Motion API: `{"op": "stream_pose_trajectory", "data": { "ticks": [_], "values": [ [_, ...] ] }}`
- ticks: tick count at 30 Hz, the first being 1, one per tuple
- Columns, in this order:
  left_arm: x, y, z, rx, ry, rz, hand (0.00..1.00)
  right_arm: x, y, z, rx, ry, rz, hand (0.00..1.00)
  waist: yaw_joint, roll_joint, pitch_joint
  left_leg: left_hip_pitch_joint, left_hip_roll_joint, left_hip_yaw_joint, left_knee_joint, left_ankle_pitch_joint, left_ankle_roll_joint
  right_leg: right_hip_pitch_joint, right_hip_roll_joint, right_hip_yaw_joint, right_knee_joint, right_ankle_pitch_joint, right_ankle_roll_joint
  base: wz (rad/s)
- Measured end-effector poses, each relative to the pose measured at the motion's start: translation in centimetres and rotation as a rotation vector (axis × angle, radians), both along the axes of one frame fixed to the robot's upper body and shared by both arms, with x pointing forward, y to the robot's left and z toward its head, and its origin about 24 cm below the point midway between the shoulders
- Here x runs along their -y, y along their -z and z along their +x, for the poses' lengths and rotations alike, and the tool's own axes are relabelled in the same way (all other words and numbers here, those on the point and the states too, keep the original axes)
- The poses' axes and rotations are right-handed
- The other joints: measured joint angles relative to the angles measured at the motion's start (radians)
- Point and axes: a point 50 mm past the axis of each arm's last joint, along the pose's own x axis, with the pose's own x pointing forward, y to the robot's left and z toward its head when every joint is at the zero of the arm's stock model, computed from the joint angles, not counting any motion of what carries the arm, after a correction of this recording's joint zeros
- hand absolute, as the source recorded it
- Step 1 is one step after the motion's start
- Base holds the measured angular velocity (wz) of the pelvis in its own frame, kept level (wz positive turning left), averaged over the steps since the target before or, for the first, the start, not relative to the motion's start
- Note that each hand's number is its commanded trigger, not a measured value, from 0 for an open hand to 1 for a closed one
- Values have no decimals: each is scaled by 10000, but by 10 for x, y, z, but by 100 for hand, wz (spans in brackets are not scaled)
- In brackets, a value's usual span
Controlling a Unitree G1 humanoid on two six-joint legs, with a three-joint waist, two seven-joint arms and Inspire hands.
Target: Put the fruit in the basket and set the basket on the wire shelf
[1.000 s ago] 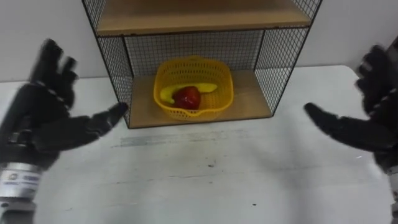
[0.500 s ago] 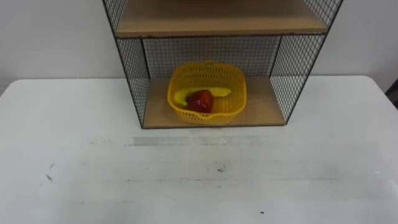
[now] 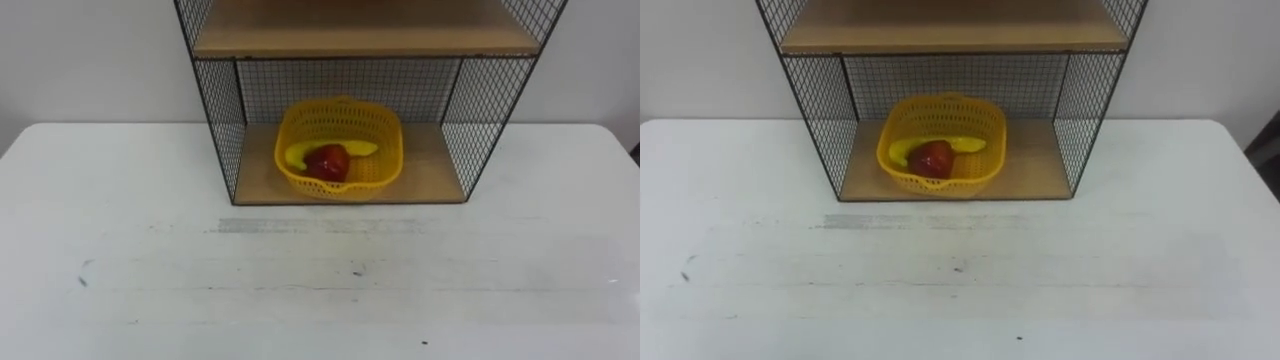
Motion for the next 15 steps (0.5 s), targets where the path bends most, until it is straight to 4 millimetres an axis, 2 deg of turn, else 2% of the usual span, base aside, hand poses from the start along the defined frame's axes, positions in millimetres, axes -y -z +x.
{"op": "stream_pose_trajectory", "data": {
  "ticks": [2,5,7,8,10,11,13,14,15],
  "values": [
    [10,5,-7,-841,710,-851,0,-12,7,-9,-614,-194,856,0,31,1,1,85,29,65,-17,-7,-15,59,24,68,14,-18,-8,-12],
    [23,14,-4,-2296,3707,-2369,0,-26,23,1,-1666,-2682,2878,0,52,-30,43,330,49,120,-80,-9,-43,261,54,157,-5,-7,-12,-7],
    [32,27,24,-3379,7373,-3777,0,-36,37,26,-2720,-6188,4932,0,68,-43,58,573,50,121,-171,21,-72,476,71,173,-99,18,25,-2],
    [34,31,34,-3583,8235,-4040,0,-38,41,35,-2957,-7117,5348,0,106,-50,64,593,59,139,-181,40,-76,493,84,189,-127,39,35,-8],
    [43,43,80,-4149,11254,-4440,0,-46,52,83,-3301,-10139,6256,0,148,-123,192,747,75,167,-243,103,-90,608,115,212,-159,96,0,-5],
    [45,45,92,-4150,11860,-4433,0,-47,54,93,-3256,-10572,6358,0,141,-140,195,753,77,161,-239,106,-93,617,122,212,-166,102,-11,0],
    [51,49,137,-3963,13891,-4079,0,-50,57,133,-2673,-11956,6259,0,134,-184,206,742,98,130,-269,139,-100,691,175,186,-374,210,-23,2],
    [53,48,147,-3892,14322,-3889,0,-51,57,138,-2567,-12329,6303,0,135,-204,212,753,105,123,-292,142,-99,720,184,164,-427,233,-41,3],
    [51,47,151,-3868,14961,-3714,0,-54,58,143,-2436,-12963,6352,0,122,-265,251,791,115,126,-362,173,-63,754,214,174,-493,285,-111,0]
  ]
}}
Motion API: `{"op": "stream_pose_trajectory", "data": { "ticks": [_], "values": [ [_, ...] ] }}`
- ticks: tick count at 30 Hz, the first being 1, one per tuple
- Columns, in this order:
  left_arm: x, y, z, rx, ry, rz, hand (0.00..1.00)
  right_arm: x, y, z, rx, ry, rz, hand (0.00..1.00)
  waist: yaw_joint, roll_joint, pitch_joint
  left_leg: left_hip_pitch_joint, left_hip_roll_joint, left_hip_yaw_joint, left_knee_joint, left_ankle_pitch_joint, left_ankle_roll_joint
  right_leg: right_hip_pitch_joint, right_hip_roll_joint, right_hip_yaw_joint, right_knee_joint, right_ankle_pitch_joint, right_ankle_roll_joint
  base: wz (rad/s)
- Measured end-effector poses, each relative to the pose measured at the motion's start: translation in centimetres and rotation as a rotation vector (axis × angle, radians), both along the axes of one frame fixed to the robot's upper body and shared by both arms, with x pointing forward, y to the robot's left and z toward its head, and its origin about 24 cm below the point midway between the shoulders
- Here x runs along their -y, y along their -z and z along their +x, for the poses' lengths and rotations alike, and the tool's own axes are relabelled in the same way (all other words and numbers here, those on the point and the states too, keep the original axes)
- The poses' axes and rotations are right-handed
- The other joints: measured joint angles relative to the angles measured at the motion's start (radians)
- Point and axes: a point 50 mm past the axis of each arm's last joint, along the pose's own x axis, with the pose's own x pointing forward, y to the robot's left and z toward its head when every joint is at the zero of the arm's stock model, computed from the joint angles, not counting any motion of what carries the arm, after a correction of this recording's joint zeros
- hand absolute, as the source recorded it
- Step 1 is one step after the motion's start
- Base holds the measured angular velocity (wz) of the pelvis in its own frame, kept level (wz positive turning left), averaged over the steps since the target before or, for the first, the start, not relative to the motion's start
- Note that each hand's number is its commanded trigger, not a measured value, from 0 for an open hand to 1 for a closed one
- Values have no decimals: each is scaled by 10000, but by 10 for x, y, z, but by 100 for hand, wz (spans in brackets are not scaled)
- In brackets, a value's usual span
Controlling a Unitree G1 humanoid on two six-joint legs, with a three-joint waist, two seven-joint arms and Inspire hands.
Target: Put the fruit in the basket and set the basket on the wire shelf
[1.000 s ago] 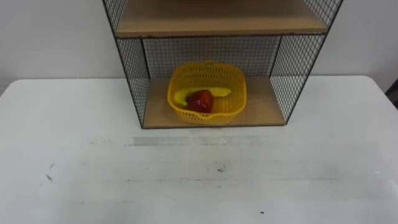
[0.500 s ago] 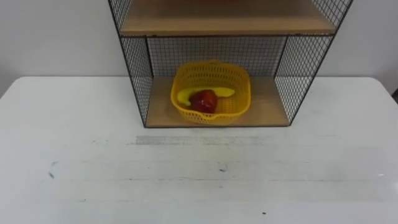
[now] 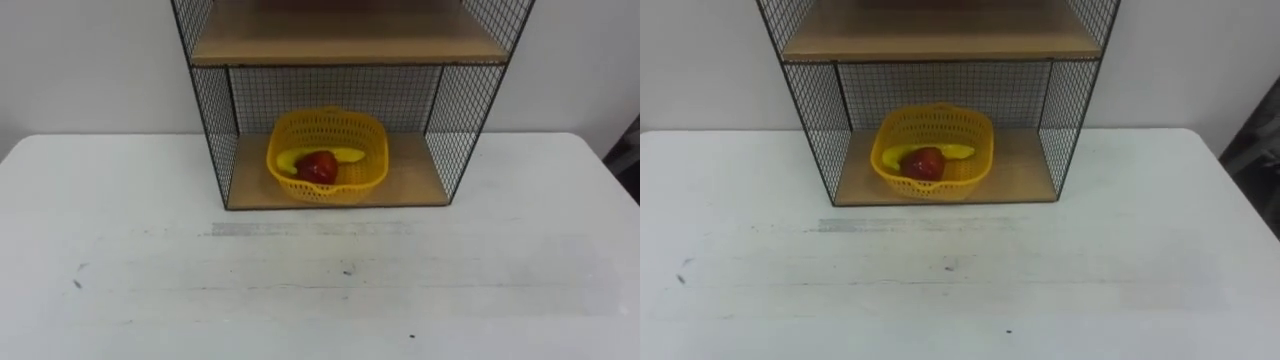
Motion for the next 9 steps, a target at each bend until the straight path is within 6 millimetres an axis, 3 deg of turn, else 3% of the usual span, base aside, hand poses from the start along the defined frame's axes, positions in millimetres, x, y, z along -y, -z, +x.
{"op": "stream_pose_trajectory", "data": {
  "ticks": [1,3,4,7,9],
  "values": [
    [-1,0,-1,-254,410,15,0,-4,1,2,-94,-478,279,0,-12,-57,132,-35,15,7,2,5,6,-37,14,24,16,1,-22,-4],
    [2,1,1,-500,718,-175,0,-11,3,9,-131,-1253,695,0,-34,-105,221,-239,61,110,6,18,-11,-260,79,109,-7,54,-64,-13],
    [6,2,2,-558,988,-350,0,-16,4,14,-54,-1894,953,0,-38,-97,182,-370,86,168,24,21,-15,-398,95,152,-8,87,-88,-14],
    [14,4,2,-659,1405,-858,0,-24,6,16,-127,-2662,1583,0,-71,-158,252,-545,105,199,33,35,-31,-523,102,196,-22,126,-104,-4],
    [15,5,0,-781,1508,-1058,0,-26,6,14,-104,-2596,1854,0,-77,-156,249,-544,107,208,47,34,-31,-512,108,204,-67,126,-104,0]
  ]
}}
